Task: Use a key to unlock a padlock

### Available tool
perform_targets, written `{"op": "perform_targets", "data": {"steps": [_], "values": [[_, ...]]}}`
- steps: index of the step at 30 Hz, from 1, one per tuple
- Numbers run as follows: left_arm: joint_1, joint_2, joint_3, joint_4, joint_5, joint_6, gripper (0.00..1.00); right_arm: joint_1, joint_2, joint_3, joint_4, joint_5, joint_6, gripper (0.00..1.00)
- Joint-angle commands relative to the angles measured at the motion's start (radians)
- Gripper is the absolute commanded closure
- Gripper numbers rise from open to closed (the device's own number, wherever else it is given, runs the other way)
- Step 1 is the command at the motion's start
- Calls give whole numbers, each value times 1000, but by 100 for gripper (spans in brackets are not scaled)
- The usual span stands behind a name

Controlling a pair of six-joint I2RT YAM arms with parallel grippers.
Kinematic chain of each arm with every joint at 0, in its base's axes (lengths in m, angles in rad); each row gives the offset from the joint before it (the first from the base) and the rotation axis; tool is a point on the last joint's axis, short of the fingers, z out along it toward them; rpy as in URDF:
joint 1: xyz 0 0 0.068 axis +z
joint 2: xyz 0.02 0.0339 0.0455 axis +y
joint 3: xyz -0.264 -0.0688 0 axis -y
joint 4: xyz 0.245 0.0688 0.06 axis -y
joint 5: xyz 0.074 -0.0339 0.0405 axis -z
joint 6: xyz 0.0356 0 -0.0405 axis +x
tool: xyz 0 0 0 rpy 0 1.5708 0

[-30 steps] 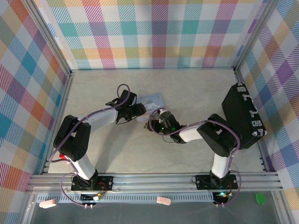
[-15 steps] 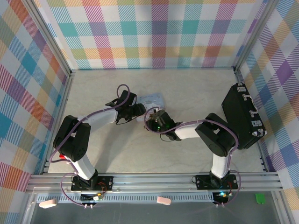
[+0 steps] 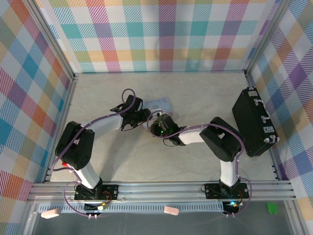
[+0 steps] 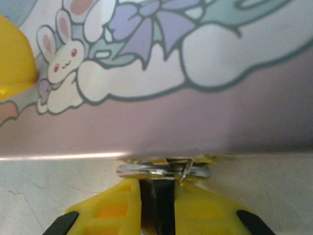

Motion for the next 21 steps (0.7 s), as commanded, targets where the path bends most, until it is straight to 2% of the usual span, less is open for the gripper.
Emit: {"op": "perform_targets", "data": {"steps": [1, 9, 21], "values": [[-9, -10, -28, -59, -18, -8, 36, 12, -13, -43, -62, -24, 19, 96], [-9, -16, -31, -60, -22, -13, 36, -4, -60, -61, -19, -55, 128, 100], [-12, -17, -30, -63, -24, -14, 36, -51, -66, -148, 166, -131, 287, 100]]}}
